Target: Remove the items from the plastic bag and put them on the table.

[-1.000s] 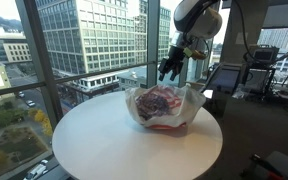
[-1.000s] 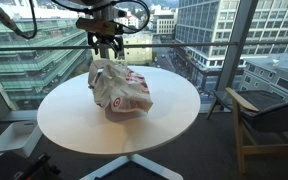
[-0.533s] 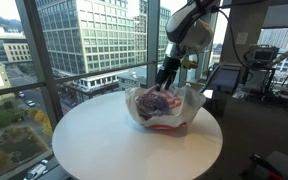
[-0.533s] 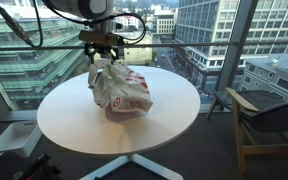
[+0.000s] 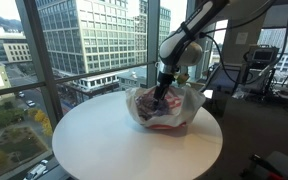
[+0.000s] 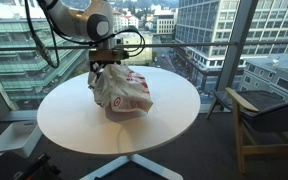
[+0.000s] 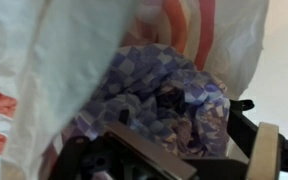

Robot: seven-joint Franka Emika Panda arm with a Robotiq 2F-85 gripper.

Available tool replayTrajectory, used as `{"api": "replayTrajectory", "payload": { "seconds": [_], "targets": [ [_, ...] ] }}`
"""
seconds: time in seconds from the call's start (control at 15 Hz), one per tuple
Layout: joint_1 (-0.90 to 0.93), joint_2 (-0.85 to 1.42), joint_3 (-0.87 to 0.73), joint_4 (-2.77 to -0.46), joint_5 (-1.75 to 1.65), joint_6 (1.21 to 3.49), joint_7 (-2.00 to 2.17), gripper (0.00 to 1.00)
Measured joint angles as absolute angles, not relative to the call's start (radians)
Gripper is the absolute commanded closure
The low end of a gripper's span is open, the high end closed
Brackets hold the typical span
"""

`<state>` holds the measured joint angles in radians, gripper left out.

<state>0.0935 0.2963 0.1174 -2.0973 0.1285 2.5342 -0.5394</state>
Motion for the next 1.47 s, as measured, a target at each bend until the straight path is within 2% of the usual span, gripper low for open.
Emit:
{"api": "replayTrajectory", "payload": {
  "seconds": [0.27, 0.47, 0.53, 0.67, 1.0, 1.27, 1.47],
  "targets": [
    [0.094, 0.377, 0.107, -2.095, -0.070, 2.789, -0.483, 0.00],
    [0.101, 0.416, 0.075, -2.083, -0.195, 2.893, -0.409, 0.02],
    [0.105, 0.426, 0.062, -2.076, -0.223, 2.900, -0.390, 0.26],
    [0.111, 0.443, 0.042, -2.059, -0.263, 2.900, -0.360, 0.30],
    [0.118, 0.460, 0.033, -2.035, -0.284, 2.879, -0.313, 0.69],
    [0.084, 0.460, 0.102, -1.995, -0.168, 2.728, -0.302, 1.00],
    [0.019, 0.457, 0.196, -1.936, 0.011, 2.550, -0.340, 0.98]
  ]
}}
